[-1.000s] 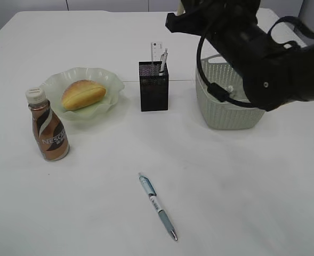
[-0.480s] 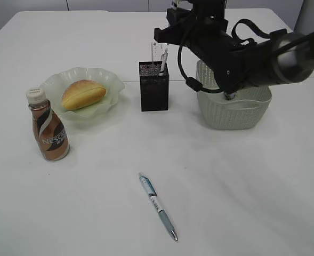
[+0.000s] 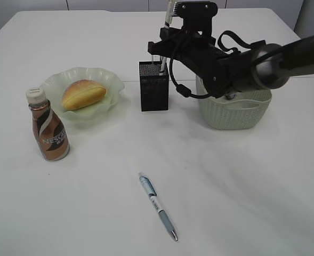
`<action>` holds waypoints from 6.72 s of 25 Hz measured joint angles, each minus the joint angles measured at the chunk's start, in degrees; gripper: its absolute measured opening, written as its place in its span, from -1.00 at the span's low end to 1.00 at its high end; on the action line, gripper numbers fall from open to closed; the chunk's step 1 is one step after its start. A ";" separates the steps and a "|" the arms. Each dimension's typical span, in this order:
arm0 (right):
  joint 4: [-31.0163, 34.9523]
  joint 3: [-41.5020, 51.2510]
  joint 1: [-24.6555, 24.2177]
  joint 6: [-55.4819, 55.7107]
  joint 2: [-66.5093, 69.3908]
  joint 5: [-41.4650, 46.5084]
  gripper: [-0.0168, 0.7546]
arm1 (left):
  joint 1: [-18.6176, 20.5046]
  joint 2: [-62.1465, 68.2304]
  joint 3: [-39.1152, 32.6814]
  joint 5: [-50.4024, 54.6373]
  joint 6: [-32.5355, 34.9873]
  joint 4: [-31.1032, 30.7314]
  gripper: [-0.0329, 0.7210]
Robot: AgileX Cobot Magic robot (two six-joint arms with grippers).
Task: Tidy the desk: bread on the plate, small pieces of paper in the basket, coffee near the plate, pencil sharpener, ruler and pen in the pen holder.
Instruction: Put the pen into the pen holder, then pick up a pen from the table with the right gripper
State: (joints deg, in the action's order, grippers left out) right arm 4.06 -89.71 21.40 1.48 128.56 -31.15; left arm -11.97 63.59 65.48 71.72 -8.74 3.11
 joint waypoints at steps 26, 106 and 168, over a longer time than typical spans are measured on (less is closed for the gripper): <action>-9.26 -4.60 0.00 1.00 2.53 8.50 -0.49 | 0.00 0.00 0.00 0.00 0.00 -0.10 -0.01; 1.42 -1.31 17.12 5.61 -6.93 101.07 -0.02 | 0.00 0.00 0.00 0.00 -0.10 2.84 -0.03; 2.10 -1.31 17.12 5.72 -0.43 92.57 -0.59 | 0.00 0.00 0.00 0.00 -0.10 2.42 -0.03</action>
State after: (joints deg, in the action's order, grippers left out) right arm 6.16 -91.01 38.52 7.20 128.13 61.42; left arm -11.97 63.59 65.48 71.72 -8.84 5.53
